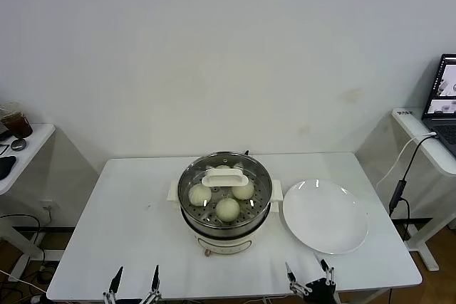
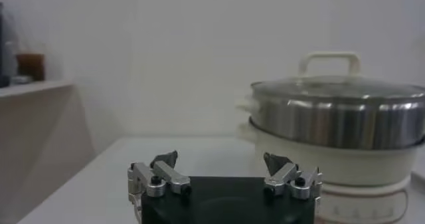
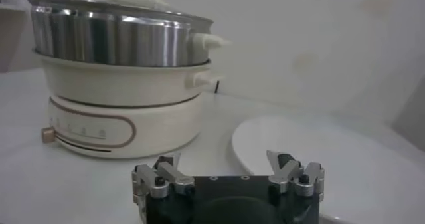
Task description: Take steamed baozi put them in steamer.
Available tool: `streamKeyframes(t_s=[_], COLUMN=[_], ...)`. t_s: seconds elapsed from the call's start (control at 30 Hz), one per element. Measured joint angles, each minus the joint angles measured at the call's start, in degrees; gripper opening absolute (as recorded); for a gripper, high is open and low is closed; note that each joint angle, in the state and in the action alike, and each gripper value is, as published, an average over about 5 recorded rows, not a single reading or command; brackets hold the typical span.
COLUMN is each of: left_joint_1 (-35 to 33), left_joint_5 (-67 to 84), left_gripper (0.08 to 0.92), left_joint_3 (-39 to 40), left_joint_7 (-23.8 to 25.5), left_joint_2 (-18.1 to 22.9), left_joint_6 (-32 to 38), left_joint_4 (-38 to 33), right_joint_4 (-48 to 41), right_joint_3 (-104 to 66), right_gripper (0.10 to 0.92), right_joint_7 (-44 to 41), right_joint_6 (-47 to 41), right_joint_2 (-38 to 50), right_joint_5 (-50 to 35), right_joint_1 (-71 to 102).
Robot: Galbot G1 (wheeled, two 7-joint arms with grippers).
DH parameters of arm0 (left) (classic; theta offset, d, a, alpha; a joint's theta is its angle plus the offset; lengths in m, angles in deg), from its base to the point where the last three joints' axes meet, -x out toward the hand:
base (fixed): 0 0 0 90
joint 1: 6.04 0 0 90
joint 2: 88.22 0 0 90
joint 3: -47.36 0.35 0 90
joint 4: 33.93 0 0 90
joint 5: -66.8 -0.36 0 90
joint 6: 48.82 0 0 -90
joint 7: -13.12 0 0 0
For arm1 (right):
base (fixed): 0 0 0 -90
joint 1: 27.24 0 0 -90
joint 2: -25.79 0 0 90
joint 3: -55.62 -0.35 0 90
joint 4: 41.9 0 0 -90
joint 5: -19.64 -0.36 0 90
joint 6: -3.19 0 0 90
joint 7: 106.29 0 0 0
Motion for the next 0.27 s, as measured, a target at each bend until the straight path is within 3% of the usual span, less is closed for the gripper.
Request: streamKeyframes(t_s=[0.27], left_joint_1=[-1.09], left_joint_5=[0.42], left_gripper=[0.823], left_joint_3=[-0.52], left_joint_7=[1.13], left_joint_2=[0.06], left_joint_6=[0.50], left_joint_4=[0.82], right_joint_4=[0.78], right_joint_3=[0.00], right_gripper=[0.823], right_joint_7=[0.00], right_joint_6=[0.02], right_joint_2=[0.09], right_joint_5=[-0.56], right_joint_1=[1.09])
